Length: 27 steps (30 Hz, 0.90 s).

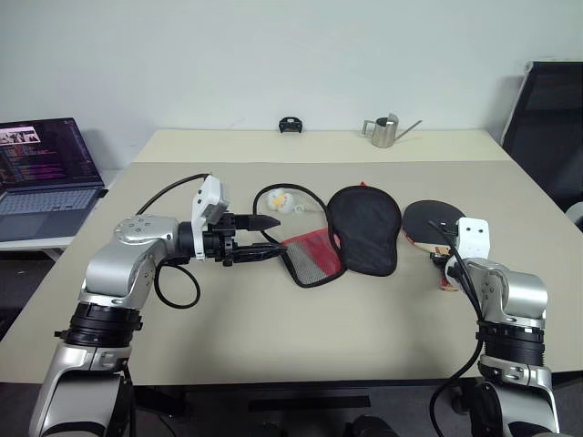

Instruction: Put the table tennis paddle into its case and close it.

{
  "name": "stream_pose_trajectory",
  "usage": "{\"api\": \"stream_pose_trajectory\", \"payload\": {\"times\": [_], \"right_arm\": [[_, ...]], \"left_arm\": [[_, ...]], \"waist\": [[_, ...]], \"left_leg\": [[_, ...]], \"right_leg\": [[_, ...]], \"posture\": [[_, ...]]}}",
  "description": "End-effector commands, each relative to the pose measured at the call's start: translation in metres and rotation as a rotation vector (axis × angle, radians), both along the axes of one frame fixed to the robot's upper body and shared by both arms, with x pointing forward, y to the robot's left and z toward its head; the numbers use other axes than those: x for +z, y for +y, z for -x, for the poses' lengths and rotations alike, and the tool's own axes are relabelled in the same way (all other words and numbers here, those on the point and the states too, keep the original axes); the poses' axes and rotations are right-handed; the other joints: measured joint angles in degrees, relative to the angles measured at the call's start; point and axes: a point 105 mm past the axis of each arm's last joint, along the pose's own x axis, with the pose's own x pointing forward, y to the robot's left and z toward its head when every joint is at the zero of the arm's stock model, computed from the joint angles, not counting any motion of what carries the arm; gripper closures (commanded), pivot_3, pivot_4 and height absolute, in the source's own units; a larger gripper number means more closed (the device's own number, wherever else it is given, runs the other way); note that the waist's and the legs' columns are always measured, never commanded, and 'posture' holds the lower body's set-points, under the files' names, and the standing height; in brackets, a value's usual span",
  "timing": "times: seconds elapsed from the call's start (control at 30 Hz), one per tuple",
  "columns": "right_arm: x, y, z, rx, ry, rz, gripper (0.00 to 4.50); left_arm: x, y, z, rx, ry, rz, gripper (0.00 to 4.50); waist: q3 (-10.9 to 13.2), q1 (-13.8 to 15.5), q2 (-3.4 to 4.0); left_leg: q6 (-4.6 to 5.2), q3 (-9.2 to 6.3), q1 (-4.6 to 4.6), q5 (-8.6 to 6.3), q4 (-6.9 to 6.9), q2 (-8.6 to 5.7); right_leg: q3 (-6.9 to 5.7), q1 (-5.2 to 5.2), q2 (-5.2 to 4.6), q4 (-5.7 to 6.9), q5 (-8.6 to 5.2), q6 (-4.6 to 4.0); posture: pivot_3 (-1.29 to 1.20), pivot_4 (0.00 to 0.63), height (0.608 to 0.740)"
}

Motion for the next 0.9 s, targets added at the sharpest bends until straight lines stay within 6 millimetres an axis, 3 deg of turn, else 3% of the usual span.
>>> {"api": "stream_pose_trajectory", "payload": {"times": [0.03,0.2,0.4,0.67,0.9], "right_arm": [[0.036,-0.002,-0.007,-0.019,-0.134,0.005,3.41],[0.067,0.011,-0.007,-0.003,-0.223,-0.024,3.41],[0.092,0.059,-0.008,0.080,-0.287,-0.090,3.41],[0.084,0.123,-0.015,0.163,-0.250,-0.210,3.41],[0.072,0.148,-0.032,0.189,-0.244,-0.209,3.41]], "left_arm": [[0.013,0.012,-0.002,0.034,-0.060,-0.008,1.24],[0.013,0.021,-0.003,0.065,-0.064,-0.013,1.24],[0.013,0.022,-0.005,0.071,-0.066,-0.017,1.24],[0.012,0.021,-0.004,0.067,-0.068,-0.021,1.24],[0.012,0.020,-0.004,0.064,-0.071,-0.024,1.24]], "waist": [[0.0,0.0,0.01],[0.1,0.0,0.14],[0.1,-0.1,0.14],[0.1,-0.1,0.16],[0.1,-0.3,0.17]], "left_leg": [[0.00,0.00,0.00,0.00,0.00,0.00],[0.00,0.00,-0.09,0.00,-0.02,0.00],[-0.01,-0.01,-0.16,0.00,-0.05,0.00],[-0.03,-0.01,-0.19,0.01,-0.05,0.00],[-0.04,-0.01,-0.18,0.02,-0.06,-0.02]], "right_leg": [[-0.01,0.00,0.00,0.00,0.00,0.00],[-0.01,-0.11,0.00,0.00,0.00,0.00],[0.00,-0.20,0.00,-0.02,-0.01,-0.01],[-0.01,-0.25,-0.01,-0.01,-0.01,-0.01],[-0.02,-0.25,-0.02,-0.02,-0.01,-0.01]], "posture": [[0.00,0.150,0.740],[0.00,0.150,0.740],[0.00,0.150,0.740],[0.00,0.150,0.740],[0.00,0.150,0.740]]}}
